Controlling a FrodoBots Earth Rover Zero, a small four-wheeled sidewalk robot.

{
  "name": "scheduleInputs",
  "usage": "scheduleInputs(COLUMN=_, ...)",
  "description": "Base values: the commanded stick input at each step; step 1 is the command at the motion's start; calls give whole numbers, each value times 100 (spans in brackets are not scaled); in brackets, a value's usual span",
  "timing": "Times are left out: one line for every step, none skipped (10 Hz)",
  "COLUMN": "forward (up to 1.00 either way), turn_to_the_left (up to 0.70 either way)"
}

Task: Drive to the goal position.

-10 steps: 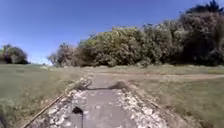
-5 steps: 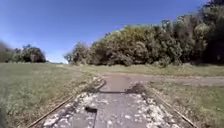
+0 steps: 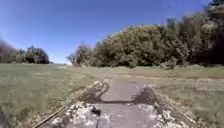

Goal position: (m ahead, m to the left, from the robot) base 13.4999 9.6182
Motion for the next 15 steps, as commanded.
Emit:
scheduleInputs(forward=85, turn_to_the_left=-27)
scheduleInputs(forward=85, turn_to_the_left=-26)
scheduleInputs(forward=85, turn_to_the_left=-10)
scheduleInputs(forward=85, turn_to_the_left=0)
scheduleInputs(forward=85, turn_to_the_left=0)
scheduleInputs(forward=85, turn_to_the_left=0)
scheduleInputs(forward=85, turn_to_the_left=0)
scheduleInputs(forward=85, turn_to_the_left=0)
scheduleInputs(forward=85, turn_to_the_left=0)
scheduleInputs(forward=85, turn_to_the_left=0)
scheduleInputs(forward=85, turn_to_the_left=0)
scheduleInputs(forward=85, turn_to_the_left=0)
scheduleInputs(forward=85, turn_to_the_left=0)
scheduleInputs(forward=85, turn_to_the_left=0)
scheduleInputs(forward=85, turn_to_the_left=0)
